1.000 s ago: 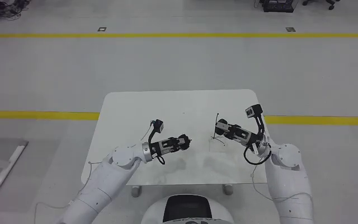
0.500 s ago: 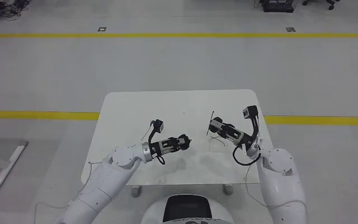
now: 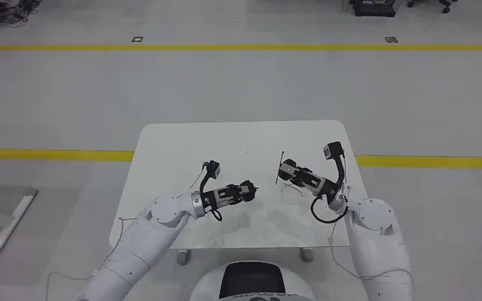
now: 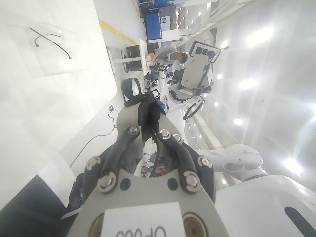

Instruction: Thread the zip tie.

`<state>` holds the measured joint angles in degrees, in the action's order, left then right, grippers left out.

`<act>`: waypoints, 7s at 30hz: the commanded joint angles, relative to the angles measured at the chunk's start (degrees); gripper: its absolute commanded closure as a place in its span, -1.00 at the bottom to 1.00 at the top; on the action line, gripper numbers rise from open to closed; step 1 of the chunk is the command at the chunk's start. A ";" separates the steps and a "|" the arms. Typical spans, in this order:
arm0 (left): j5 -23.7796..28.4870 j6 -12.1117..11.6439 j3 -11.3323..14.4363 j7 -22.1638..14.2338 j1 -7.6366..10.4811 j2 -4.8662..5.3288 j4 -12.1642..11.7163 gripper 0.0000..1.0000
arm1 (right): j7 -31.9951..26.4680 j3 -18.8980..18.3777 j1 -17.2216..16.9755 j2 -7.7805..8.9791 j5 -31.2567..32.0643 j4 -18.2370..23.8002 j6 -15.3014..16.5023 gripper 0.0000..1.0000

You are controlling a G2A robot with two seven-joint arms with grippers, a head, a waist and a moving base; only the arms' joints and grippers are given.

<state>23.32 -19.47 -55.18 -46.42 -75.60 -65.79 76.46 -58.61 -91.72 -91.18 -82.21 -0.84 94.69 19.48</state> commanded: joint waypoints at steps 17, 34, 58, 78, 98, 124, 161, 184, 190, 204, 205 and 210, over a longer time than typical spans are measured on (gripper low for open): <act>4.73 8.05 2.30 13.59 -1.33 -1.11 3.06 1.00 | 19.28 6.56 -1.61 1.71 11.53 -0.60 0.00 1.00; 6.26 11.06 3.60 17.72 -0.82 -1.77 2.67 1.00 | 26.63 10.04 -1.04 2.28 17.08 -1.52 0.00 1.00; 4.73 13.14 4.28 22.04 -1.19 -2.08 4.10 1.00 | 37.25 15.69 1.71 2.83 21.61 -6.25 0.00 1.00; 4.94 14.04 3.90 22.53 -1.78 -2.08 5.02 1.00 | 42.47 19.55 3.05 3.90 23.84 -8.78 0.00 1.00; 5.26 14.10 3.72 22.19 -1.68 -2.19 4.50 1.00 | 43.71 20.71 3.03 5.16 23.13 -8.26 0.00 1.00; 4.96 14.29 3.62 21.87 -1.75 -2.23 4.51 1.00 | 44.57 22.18 4.12 6.10 23.53 -9.99 0.00 1.00; 4.63 15.14 4.31 21.90 -0.89 -2.63 3.96 1.00 | 43.77 22.94 4.50 7.20 26.77 -10.44 -0.22 1.00; 4.59 15.11 4.19 21.89 -1.00 -2.68 3.54 1.00 | 43.04 24.33 4.84 7.80 27.48 -10.42 0.00 1.00; 4.48 15.10 4.27 21.91 -1.07 -2.71 3.60 1.00 | 42.86 24.56 4.53 8.23 27.18 -9.83 0.00 1.00; 4.71 14.98 4.25 21.82 -1.16 -2.76 3.72 1.00 | 43.36 25.38 4.88 8.83 27.68 -10.61 0.00 1.00; 4.72 14.97 4.24 21.84 -1.17 -2.76 3.71 1.00 | 43.36 25.45 4.91 8.85 27.62 -10.62 0.00 1.00; 4.77 15.00 4.23 21.90 -1.19 -2.78 3.69 1.00 | 43.39 25.80 4.93 9.08 27.27 -10.40 0.00 1.00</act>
<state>28.07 -4.48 -50.94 -24.52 -76.79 -68.57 80.16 -15.22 -65.95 -86.23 -73.20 26.46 84.23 19.48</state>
